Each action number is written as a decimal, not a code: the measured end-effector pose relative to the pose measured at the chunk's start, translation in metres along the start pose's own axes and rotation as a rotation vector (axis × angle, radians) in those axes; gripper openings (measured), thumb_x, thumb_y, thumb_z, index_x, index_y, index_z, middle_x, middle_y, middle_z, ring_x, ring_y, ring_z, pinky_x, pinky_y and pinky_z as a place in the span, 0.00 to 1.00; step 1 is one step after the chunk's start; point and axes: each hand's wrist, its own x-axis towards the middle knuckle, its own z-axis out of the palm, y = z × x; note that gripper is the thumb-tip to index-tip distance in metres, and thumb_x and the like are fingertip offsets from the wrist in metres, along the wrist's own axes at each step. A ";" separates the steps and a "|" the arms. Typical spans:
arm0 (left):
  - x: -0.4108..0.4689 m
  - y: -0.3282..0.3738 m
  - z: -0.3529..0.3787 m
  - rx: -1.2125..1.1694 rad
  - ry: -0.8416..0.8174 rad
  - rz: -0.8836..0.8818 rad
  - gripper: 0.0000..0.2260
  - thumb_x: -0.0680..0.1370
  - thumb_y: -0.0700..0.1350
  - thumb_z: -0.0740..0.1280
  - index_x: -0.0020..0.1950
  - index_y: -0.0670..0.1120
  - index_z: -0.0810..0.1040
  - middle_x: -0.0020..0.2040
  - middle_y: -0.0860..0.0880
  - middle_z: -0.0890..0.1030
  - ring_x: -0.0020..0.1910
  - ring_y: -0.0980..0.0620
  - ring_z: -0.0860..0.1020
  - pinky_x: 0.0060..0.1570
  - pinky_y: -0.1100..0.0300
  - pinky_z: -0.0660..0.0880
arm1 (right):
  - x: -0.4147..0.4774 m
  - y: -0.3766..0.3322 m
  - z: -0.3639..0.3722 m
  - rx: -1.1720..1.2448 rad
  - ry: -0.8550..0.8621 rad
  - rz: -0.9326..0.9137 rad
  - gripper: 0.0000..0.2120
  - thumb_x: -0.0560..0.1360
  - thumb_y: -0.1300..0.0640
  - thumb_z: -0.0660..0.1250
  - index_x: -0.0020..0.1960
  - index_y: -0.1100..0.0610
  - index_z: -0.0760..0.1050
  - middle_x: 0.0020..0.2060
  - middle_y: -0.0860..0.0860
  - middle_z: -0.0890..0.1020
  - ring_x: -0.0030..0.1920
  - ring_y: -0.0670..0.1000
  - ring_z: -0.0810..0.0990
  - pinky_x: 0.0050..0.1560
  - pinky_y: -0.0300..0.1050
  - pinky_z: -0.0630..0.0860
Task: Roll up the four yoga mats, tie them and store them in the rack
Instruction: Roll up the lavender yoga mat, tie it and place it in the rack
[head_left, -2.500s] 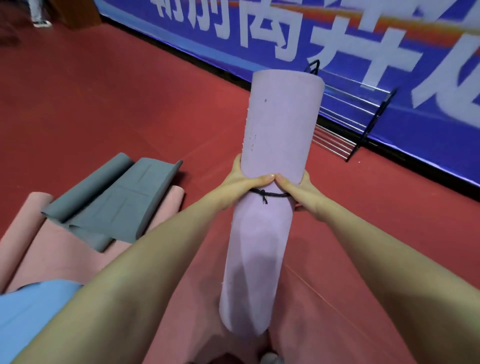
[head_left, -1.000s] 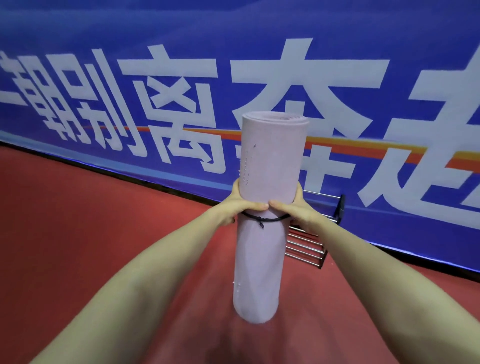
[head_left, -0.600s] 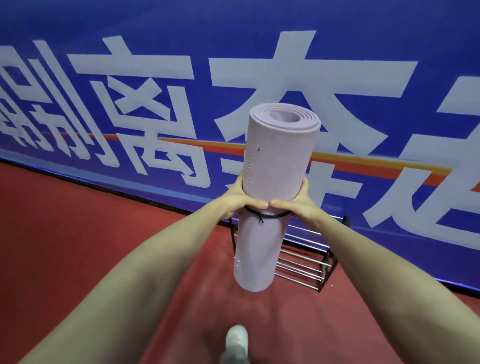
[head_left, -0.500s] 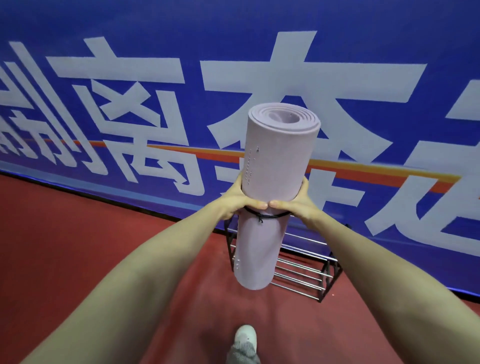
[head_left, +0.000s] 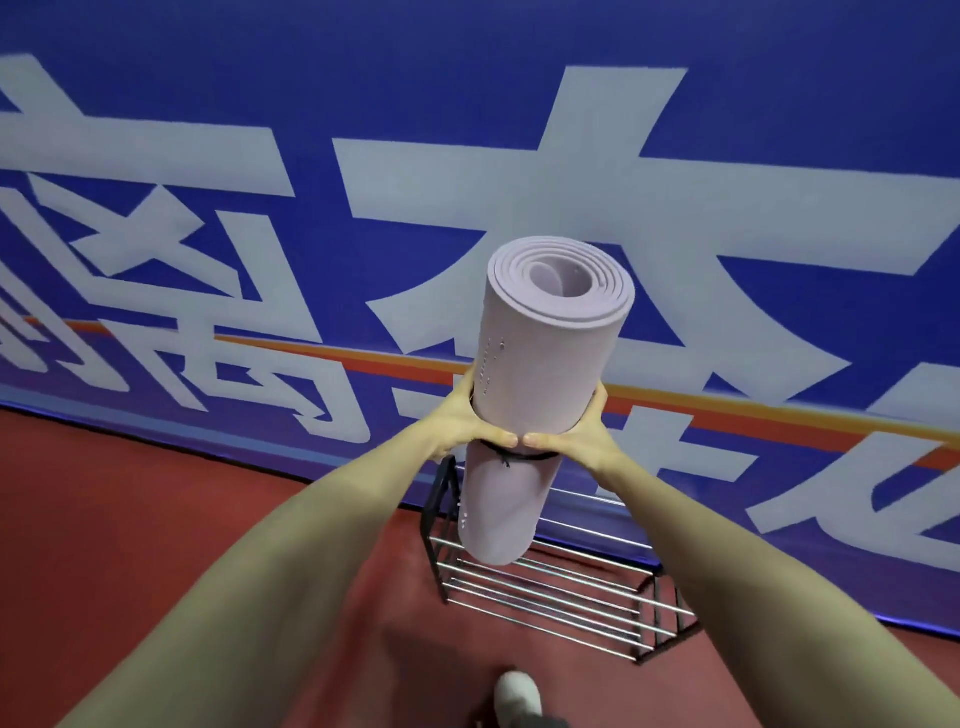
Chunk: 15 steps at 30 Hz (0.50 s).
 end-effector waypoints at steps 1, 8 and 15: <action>0.009 -0.004 -0.003 -0.003 -0.002 -0.004 0.53 0.62 0.32 0.79 0.78 0.52 0.52 0.65 0.53 0.69 0.67 0.50 0.68 0.65 0.54 0.70 | 0.009 0.002 0.001 -0.003 -0.006 0.005 0.67 0.46 0.47 0.80 0.73 0.52 0.41 0.65 0.46 0.60 0.64 0.47 0.64 0.61 0.44 0.65; 0.047 -0.027 -0.013 -0.036 0.053 -0.003 0.52 0.61 0.31 0.79 0.77 0.52 0.54 0.66 0.53 0.70 0.65 0.52 0.70 0.60 0.59 0.71 | 0.058 0.020 0.002 -0.054 -0.051 -0.003 0.58 0.59 0.64 0.81 0.72 0.54 0.41 0.66 0.49 0.60 0.64 0.48 0.63 0.60 0.41 0.64; 0.064 -0.056 -0.021 -0.035 0.022 -0.048 0.54 0.56 0.36 0.81 0.76 0.53 0.56 0.63 0.55 0.74 0.64 0.53 0.72 0.61 0.56 0.74 | 0.072 0.039 0.015 -0.066 -0.087 0.075 0.62 0.53 0.57 0.81 0.72 0.55 0.40 0.65 0.48 0.59 0.64 0.46 0.62 0.60 0.41 0.63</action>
